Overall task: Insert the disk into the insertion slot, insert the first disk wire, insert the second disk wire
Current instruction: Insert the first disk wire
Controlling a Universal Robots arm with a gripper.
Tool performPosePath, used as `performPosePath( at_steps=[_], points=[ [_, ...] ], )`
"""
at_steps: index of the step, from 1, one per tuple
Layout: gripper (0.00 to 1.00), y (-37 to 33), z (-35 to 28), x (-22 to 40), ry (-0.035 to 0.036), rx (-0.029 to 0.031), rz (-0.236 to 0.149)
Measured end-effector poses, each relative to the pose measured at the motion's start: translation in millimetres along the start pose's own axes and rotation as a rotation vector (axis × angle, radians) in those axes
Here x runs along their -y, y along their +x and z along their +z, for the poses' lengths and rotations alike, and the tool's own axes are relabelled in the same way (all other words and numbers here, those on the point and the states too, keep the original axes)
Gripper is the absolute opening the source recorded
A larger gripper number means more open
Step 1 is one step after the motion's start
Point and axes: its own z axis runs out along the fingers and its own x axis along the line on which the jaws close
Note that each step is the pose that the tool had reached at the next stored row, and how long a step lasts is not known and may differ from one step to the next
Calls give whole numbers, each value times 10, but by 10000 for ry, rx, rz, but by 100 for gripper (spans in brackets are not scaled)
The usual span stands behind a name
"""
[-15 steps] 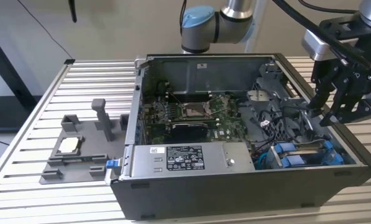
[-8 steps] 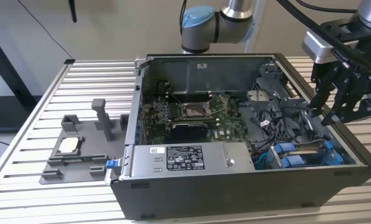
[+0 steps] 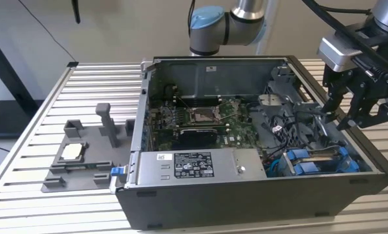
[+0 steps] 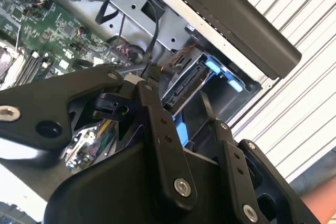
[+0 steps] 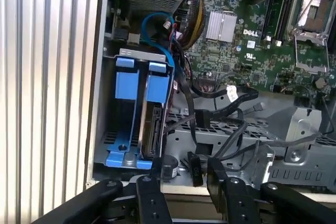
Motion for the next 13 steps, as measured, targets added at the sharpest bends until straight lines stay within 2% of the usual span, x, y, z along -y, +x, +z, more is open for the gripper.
performPosePath(
  at_steps=[5,9,10,11,13],
  points=[
    [47,-39,14,4,5,44,-345],
    [47,-48,22,4,13,55,-422],
    [45,-50,23,4,13,54,-424],
    [38,-52,24,4,12,54,-424],
    [38,-55,27,4,12,54,-424]
  ],
)
